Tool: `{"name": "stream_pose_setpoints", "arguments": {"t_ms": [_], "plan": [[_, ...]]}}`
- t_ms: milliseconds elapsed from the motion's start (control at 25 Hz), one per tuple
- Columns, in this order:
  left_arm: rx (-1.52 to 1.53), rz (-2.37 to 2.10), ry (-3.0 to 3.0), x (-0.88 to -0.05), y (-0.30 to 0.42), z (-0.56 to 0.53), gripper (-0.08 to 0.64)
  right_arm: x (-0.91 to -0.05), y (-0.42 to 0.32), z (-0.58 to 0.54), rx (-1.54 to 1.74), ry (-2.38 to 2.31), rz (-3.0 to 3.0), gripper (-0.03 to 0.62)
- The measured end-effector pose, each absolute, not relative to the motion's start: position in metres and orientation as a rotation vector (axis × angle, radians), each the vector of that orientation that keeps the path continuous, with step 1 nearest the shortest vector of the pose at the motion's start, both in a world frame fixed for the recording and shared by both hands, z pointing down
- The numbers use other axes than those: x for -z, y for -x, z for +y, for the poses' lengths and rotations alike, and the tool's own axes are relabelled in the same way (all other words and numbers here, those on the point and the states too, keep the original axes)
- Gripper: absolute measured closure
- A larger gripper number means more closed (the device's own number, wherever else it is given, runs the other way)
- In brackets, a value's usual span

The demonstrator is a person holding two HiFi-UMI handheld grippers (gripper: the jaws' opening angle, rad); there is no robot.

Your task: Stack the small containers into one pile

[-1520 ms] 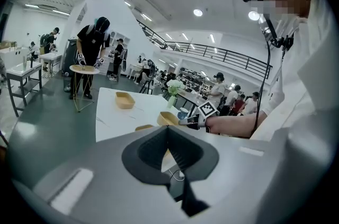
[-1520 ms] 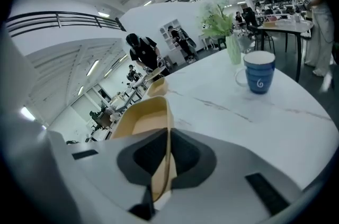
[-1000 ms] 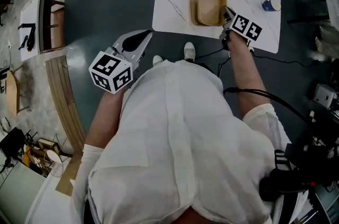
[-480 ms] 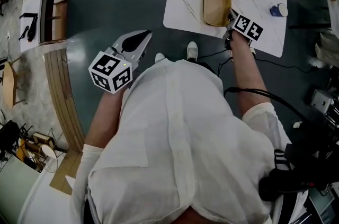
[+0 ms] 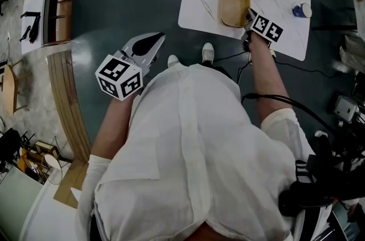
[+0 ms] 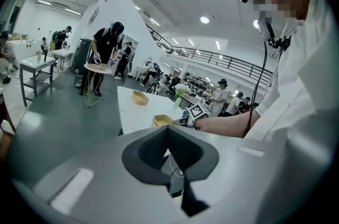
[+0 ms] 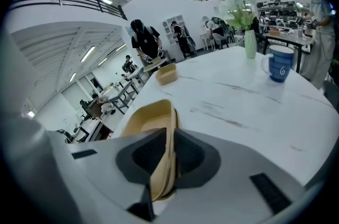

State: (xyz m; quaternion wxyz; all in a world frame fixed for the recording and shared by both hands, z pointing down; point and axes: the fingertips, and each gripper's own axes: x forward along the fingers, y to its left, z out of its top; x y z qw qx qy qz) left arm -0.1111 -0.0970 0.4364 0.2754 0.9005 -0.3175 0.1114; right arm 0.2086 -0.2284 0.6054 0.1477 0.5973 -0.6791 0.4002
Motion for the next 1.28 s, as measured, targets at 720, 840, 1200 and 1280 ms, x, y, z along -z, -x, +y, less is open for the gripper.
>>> {"name": "stream_pose_setpoints", "arguments": {"t_ms": [720, 840, 1200, 1280], "plan": [[-0.297, -0.779, -2.45, -0.437, 0.109, -0.094, 0.554, -0.592, -0.217, -0.207, -1.142, -1.756, -2.014, 0.497], [-0.309, -0.754, -2.452, -0.441, 0.105, -0.092, 0.554, -0.58, -0.216, -0.205, -1.144, -1.756, -2.062, 0.505], [-0.346, -0.799, -2.437, -0.453, 0.082, -0.113, 0.554, -0.553, -0.237, -0.265, -1.078, -1.69, -2.167, 0.514], [-0.326, -0.847, -2.427, -0.448, 0.074, -0.123, 0.554, -0.552, -0.24, -0.296, -1.054, -1.65, -2.189, 0.514]]}}
